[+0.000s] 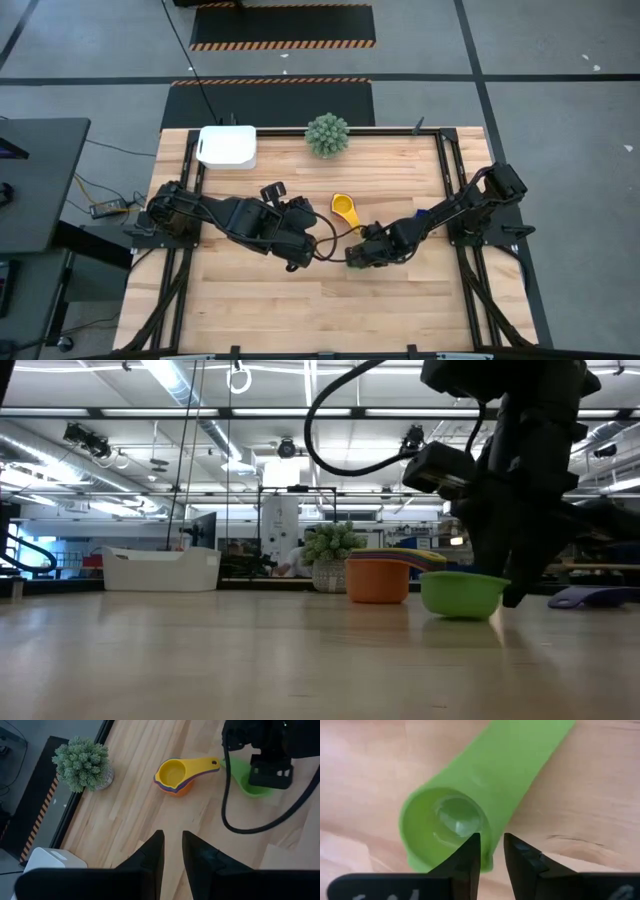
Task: Nest measuring cups in basket
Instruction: Stack the green measuring cup on top of the yellow measuring cup
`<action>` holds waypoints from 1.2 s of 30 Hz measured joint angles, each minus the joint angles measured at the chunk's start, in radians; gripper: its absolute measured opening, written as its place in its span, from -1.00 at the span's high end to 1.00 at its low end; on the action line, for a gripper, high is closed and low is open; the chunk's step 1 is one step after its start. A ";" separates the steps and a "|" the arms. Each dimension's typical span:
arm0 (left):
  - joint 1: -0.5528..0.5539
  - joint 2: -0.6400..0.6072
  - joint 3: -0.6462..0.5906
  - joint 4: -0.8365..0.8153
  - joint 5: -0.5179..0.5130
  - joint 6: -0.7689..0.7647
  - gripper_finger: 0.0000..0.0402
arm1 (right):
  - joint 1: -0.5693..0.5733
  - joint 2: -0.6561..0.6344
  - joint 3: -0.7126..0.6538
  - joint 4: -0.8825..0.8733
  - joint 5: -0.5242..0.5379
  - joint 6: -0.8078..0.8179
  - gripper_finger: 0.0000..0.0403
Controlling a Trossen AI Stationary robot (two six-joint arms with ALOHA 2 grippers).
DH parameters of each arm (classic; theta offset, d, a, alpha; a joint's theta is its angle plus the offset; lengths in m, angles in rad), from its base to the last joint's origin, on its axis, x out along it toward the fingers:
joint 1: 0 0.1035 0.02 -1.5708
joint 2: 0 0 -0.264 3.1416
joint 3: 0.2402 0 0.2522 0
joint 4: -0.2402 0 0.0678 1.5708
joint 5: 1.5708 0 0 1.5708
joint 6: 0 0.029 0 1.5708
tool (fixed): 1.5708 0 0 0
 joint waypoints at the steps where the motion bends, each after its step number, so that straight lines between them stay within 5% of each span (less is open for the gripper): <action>1: 0.000 0.000 0.000 0.000 0.000 0.004 0.63 | 0.000 -0.001 0.000 0.000 -0.001 -0.030 0.54; 7: 0.000 0.000 0.000 0.000 0.000 0.005 0.63 | 0.000 -0.011 0.015 0.010 -0.007 -0.277 0.57; 16: 0.000 0.000 0.000 -0.001 0.001 0.005 0.63 | 0.028 -0.046 0.089 -0.036 -0.029 -0.286 0.58; 22: -0.001 0.000 0.000 0.000 0.033 0.006 0.63 | 0.052 -0.105 0.158 -0.212 0.040 -0.347 0.58; 36: -0.028 0.004 0.000 0.033 0.240 0.078 0.63 | 0.206 -0.391 0.384 -0.598 0.118 -0.892 0.58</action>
